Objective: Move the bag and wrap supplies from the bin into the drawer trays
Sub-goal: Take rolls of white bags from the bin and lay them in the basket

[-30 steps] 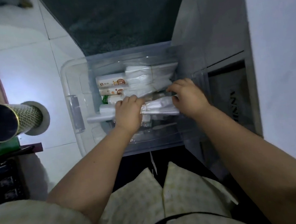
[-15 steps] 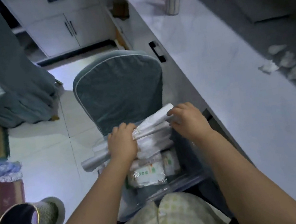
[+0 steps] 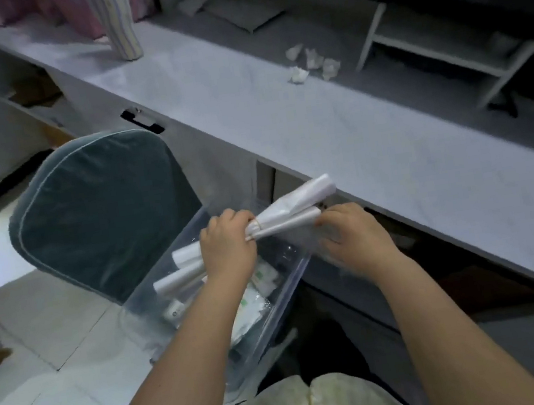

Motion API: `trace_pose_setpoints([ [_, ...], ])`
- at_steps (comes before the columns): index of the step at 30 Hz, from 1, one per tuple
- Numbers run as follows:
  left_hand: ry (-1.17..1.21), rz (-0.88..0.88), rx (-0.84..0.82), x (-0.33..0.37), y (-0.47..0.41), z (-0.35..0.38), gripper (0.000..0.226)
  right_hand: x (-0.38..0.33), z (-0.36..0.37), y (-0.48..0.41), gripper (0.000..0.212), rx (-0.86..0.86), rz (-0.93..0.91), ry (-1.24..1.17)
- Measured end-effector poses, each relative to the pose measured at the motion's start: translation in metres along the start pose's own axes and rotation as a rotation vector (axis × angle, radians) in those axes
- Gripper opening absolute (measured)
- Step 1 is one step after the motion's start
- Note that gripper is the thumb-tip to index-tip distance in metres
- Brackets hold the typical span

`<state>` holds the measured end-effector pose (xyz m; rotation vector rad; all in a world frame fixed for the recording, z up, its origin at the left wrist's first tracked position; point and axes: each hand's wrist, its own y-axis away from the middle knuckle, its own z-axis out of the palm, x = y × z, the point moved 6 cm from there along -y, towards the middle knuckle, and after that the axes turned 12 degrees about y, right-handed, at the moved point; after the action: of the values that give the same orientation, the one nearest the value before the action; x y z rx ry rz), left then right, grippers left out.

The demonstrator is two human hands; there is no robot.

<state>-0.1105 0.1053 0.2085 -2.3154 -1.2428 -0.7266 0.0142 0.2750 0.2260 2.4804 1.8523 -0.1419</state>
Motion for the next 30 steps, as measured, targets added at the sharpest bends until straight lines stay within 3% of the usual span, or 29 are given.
trace_pose_setpoints([
  [7,0.001,0.406,-0.022,0.160,-0.029,0.024,0.036,0.090,-0.065,0.070,0.028,0.154,0.236,0.018],
  [13,0.069,0.656,-0.046,0.312,0.001,0.080,0.035,0.190,-0.124,0.164,0.031,0.245,0.432,0.087],
  [23,0.241,0.864,-0.083,0.549,0.108,0.208,0.036,0.361,-0.178,0.371,0.032,0.250,0.690,0.149],
  [30,0.287,0.892,-0.175,0.675,0.153,0.284,0.035,0.462,-0.200,0.452,0.037,0.242,0.793,0.138],
])
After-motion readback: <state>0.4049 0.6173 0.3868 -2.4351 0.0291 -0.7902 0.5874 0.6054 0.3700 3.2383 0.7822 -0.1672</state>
